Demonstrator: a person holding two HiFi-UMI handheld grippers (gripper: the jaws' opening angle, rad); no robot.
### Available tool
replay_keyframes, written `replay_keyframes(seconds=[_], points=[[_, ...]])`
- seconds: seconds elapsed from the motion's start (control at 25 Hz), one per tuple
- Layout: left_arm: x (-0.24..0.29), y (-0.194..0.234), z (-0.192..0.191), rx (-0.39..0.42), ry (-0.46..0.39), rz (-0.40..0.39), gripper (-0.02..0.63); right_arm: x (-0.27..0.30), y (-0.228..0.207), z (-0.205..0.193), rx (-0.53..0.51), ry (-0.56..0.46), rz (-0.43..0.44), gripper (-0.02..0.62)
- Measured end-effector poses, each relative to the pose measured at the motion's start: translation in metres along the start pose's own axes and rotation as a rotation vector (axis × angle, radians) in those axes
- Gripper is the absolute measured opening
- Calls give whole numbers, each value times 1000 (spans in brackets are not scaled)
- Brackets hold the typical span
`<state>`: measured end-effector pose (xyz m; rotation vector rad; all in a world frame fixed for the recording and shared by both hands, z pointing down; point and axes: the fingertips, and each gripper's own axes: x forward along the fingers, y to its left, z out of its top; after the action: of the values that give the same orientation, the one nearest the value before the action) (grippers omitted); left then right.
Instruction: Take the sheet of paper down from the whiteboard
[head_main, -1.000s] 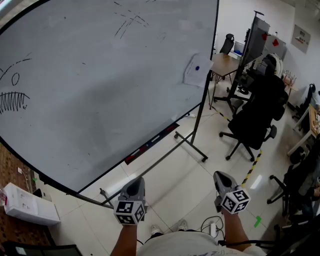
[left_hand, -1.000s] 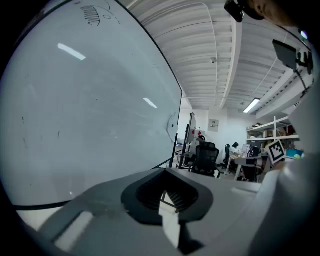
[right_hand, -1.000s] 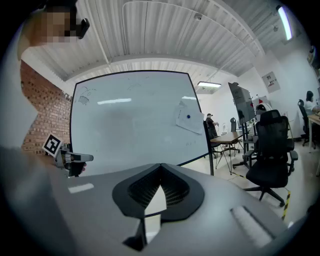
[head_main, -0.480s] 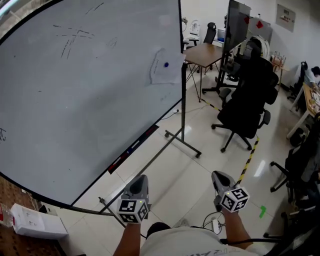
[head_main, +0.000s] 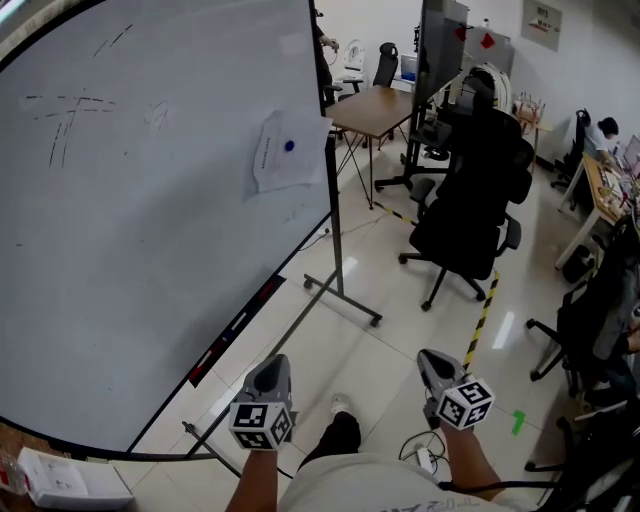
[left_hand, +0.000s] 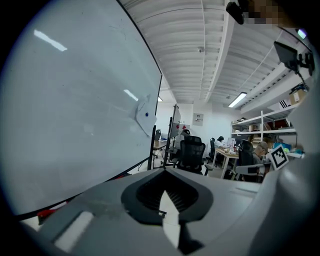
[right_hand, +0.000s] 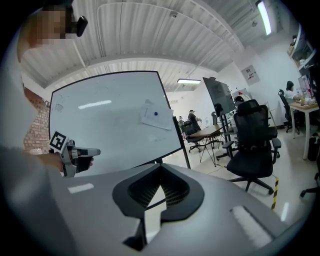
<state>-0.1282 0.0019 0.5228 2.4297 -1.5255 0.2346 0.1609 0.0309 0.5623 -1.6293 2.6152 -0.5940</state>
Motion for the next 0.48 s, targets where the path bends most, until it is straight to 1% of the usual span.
replay_keyframes(seconds=[0.12,0.32,0.48], points=[[39,10,11,-6,-3,-22,3,24,-18,15,-7,-6,-19,6],[109,30,58,41,-52,-40,3,78,-48,53,-28,-17,-43,6],[158,54,74,42,-41,-44,3,132,-61,81,-45,-18,-39,6]])
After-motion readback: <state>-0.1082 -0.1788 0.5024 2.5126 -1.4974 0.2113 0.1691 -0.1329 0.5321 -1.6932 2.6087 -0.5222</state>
